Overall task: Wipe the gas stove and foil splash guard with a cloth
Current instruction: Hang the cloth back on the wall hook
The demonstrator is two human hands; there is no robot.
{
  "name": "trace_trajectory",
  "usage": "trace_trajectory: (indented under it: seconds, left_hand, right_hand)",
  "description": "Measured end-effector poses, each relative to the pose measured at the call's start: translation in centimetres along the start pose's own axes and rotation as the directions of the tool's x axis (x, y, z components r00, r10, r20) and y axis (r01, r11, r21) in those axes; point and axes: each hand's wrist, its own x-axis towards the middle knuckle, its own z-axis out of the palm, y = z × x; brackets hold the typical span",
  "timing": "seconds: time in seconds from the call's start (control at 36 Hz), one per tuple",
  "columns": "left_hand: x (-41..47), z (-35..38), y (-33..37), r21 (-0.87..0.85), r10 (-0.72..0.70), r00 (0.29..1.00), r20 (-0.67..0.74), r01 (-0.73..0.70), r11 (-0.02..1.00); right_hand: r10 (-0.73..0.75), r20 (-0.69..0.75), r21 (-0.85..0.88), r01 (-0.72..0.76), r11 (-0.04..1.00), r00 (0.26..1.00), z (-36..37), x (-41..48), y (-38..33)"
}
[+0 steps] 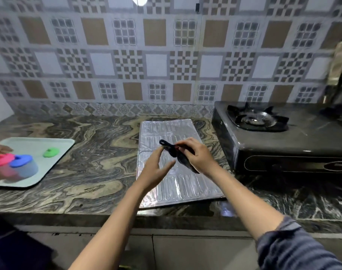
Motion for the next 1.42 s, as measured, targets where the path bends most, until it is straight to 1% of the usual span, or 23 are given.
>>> trace_trajectory:
  seconds: [0.06, 0.11, 0.19, 0.28, 0.39, 0.56, 0.67, 0.72, 0.75, 0.81, 0.94, 1.0, 1.08, 1.11, 1.17, 1.22, 1.25, 1.31, 1.33, 1.39, 1.42]
  left_hand:
    - [0.5, -0.4, 1.5, -0.173, 0.024, 1.0, -0.003, -0.024, 0.985]
    - [1.1, -0.9, 2.4, -0.282, 0.04, 0.998, -0.057, -0.055, 0.958]
    - [1.8, -1.7, 3.5, -0.397, 0.039, 0.987, -0.153, -0.097, 0.913]
    - [2.1, -2.1, 4.8, -0.474, 0.025, 0.985, -0.17, -0.104, 0.874]
    - [2.6, -2.4, 5.8, -0.481, 0.042, 0.981, -0.188, -0.129, 0.867]
    - [3.9, -3.1, 6.9, -0.45, 0.067, 0.952, -0.298, -0.202, 0.87]
    - [4.8, -4.3, 7.3, -0.459, 0.053, 0.93, -0.363, -0.228, 0.858]
    - [5.1, -4.9, 7.2, -0.489, 0.031, 0.924, -0.381, -0.229, 0.841]
    - [5.2, -5.1, 7.1, -0.498, 0.026, 0.924, -0.382, -0.23, 0.836]
    - [5.3, -5.2, 7.0, -0.484, 0.045, 0.93, -0.365, -0.23, 0.844]
    - [6.0, -5.3, 6.5, -0.413, 0.073, 0.946, -0.315, -0.206, 0.887]
    - [6.2, -5.6, 6.1, -0.414, 0.058, 0.968, -0.243, -0.158, 0.897]
    - [6.6, -5.8, 5.3, -0.381, 0.002, 0.993, -0.116, -0.046, 0.924]
    - [6.9, -5.7, 5.0, -0.366, -0.019, 0.995, -0.096, -0.017, 0.931]
    - [7.5, -5.2, 5.0, -0.311, -0.038, 0.993, -0.114, 0.001, 0.951]
    - [8.4, -4.3, 5.4, -0.265, -0.038, 0.99, -0.139, -0.001, 0.964]
    - [8.9, -3.6, 5.7, -0.259, -0.037, 0.992, -0.122, 0.004, 0.966]
    - [10.0, -2.1, 6.4, -0.254, -0.021, 1.0, -0.019, 0.015, 0.967]
    - [10.6, -1.2, 6.6, -0.243, -0.014, 0.999, 0.041, 0.023, 0.97]
    - [11.9, 0.4, 7.4, -0.221, -0.009, 0.993, 0.117, 0.035, 0.975]
    - [12.6, 1.2, 7.9, -0.218, -0.004, 0.993, 0.117, 0.03, 0.975]
  right_hand:
    - [-0.087, -0.025, 0.008, 0.087, 0.996, 0.996, -0.6, 0.9, -1.3]
    - [-0.141, -0.069, 0.006, 0.141, 0.99, 0.988, -1.2, 1.7, -2.3]
    - [-0.192, -0.094, -0.006, 0.192, 0.981, 0.977, -2.1, 2.5, -3.4]
    - [-0.199, -0.086, -0.019, 0.198, 0.98, 0.976, -2.9, 3.1, -3.9]
    - [-0.176, -0.079, -0.015, 0.175, 0.984, 0.981, -3.7, 3.5, -3.9]
    - [-0.145, 0.0, -0.1, 0.144, 0.985, 0.989, -5.4, 3.4, -3.2]
    - [-0.066, -0.074, -0.145, 0.054, 0.988, 0.995, -7.3, 3.1, -2.0]
    - [-0.042, -0.083, -0.198, 0.025, 0.98, 0.996, -8.0, 2.9, -1.3]
    - [-0.03, -0.077, -0.194, 0.015, 0.981, 0.997, -8.2, 2.8, -1.0]
    - [-0.004, -0.08, -0.137, -0.007, 0.991, 0.997, -8.5, 2.7, -0.6]
    - [0.014, -0.167, -0.037, -0.02, 0.999, 0.986, -9.2, 3.3, -0.3]
    - [0.004, -0.199, -0.015, -0.007, 1.0, 0.98, -9.8, 4.0, -0.3]
    - [-0.02, -0.21, -0.006, 0.019, 1.0, 0.977, -10.5, 5.3, -0.2]
    - [-0.032, -0.203, -0.016, 0.029, 0.999, 0.979, -10.7, 5.8, -0.2]
    - [-0.055, -0.167, -0.058, 0.046, 0.997, 0.984, -10.9, 6.7, -0.4]
    - [-0.079, -0.102, -0.095, 0.069, 0.993, 0.992, -10.9, 7.6, -0.5]
    - [-0.092, -0.062, -0.108, 0.085, 0.991, 0.994, -10.9, 8.1, -0.5]
    - [-0.117, 0.007, -0.145, 0.117, 0.982, 0.993, -11.0, 9.0, -0.2]
    - [-0.129, 0.019, -0.159, 0.13, 0.979, 0.991, -11.2, 9.5, 0.0]
    - [-0.144, -0.002, -0.14, 0.142, 0.98, 0.99, -12.0, 10.5, 0.6]
    - [-0.148, -0.024, -0.122, 0.144, 0.982, 0.989, -12.6, 11.0, 0.9]
